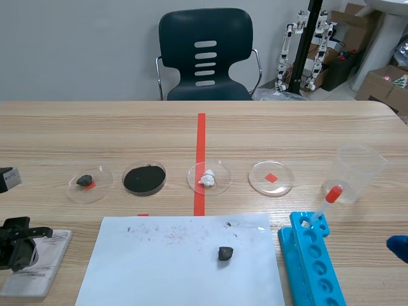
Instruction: Rub the mineral on the streak plate below the first streak
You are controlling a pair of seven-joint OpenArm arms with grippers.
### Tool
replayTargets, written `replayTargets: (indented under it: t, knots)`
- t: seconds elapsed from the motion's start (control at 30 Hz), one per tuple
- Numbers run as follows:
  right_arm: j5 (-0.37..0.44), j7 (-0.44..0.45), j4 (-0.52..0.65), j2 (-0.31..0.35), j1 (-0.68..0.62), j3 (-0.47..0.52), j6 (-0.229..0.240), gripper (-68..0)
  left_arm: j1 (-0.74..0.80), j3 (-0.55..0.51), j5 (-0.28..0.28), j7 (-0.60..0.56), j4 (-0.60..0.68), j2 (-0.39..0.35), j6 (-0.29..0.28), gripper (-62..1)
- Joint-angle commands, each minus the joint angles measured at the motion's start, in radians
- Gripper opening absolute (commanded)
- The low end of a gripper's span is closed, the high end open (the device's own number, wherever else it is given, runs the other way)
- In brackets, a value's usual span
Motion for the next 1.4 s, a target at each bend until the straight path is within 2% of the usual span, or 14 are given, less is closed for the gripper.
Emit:
replayTargets:
  t: [0.0,0.4,0.63,0.83,1.0,1.13,1.27,1.37]
  knots:
    - [0.003,0.018,0.020,0.005,0.004,0.003,0.000,0.4,-0.013,0.014,-0.002,0.000,-0.004,0.000,-0.002,-50.7]
    - [0.003,0.018,0.020,0.005,0.004,0.003,0.000,0.4,-0.054,0.064,0.005,-0.022,-0.100,0.022,-0.010,-50.7]
    - [0.003,0.018,0.020,0.005,0.004,0.003,0.000,0.4,-0.056,0.066,0.018,-0.032,-0.109,0.036,-0.013,-50.7]
    - [0.003,0.018,0.020,0.005,0.004,0.003,0.000,0.4,-0.056,0.066,-0.095,-0.067,-0.109,0.036,-0.074,-50.7]
    - [0.003,0.018,0.020,0.005,0.004,0.003,0.000,0.4,-0.056,0.066,-0.100,-0.074,-0.109,0.035,-0.077,-50.7]
    - [0.003,0.018,0.020,0.005,0.004,0.003,0.000,0.4,-0.056,0.066,-0.015,-0.048,-0.109,0.035,-0.065,-50.7]
    - [0.003,0.018,0.020,0.005,0.004,0.003,0.000,0.4,-0.056,0.066,0.103,-0.013,-0.109,0.035,-0.018,-50.7]
    - [0.003,0.018,0.020,0.005,0.004,0.003,0.000,0.4,-0.056,0.066,0.167,0.007,-0.109,0.035,0.003,-50.7]
